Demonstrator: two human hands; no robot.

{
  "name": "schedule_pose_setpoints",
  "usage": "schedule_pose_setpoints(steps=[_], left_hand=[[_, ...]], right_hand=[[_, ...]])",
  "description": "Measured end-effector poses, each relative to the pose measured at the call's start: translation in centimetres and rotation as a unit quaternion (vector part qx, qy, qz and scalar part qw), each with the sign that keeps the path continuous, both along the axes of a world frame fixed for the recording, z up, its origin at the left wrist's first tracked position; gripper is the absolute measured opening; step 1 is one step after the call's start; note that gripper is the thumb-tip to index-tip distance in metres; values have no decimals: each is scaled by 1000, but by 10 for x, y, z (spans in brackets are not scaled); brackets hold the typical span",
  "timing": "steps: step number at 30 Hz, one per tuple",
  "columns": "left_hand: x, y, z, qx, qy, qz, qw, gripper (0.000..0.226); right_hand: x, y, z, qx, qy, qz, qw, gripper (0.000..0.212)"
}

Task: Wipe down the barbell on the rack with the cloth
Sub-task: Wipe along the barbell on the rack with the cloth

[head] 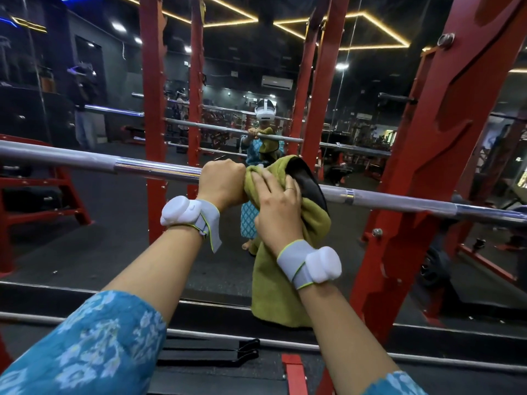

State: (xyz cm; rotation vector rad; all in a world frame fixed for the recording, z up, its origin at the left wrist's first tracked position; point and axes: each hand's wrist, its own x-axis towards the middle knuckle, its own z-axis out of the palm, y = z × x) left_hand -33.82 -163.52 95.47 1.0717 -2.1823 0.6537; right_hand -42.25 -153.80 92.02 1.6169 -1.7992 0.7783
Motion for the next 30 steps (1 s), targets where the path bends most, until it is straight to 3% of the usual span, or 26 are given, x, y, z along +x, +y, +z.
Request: schedule_pose_setpoints(steps=[5, 10, 13, 16, 18, 21, 25, 30], left_hand=[[1, 2, 13, 57, -44, 15, 997, 26], [5, 4, 22, 116, -75, 4, 990, 28], [7, 0, 11, 64, -21, -27, 997, 21], [14, -6, -10, -74, 32, -80, 994, 8], [17, -11, -20, -130, 33, -56, 989, 19], [12, -14, -20, -110, 26, -28, 993, 32], [8, -5, -2, -34, 0, -1, 999, 16], [11, -2, 7, 21, -26, 8, 999, 21]], right_hand=[[-12, 13, 2, -2, -21, 6, 1000, 72], [1, 0, 24, 20, -68, -69, 995, 51], [13, -9, 18, 10, -31, -52, 998, 54], [9, -7, -3, -43, 13, -7, 999, 68], [0, 1, -12, -53, 37, -5, 998, 72], [-8, 6, -12, -59, 10, -32, 998, 73], [0, -5, -1, -52, -45, -76, 995, 67], [12, -15, -9, -75, 44, -49, 995, 58]])
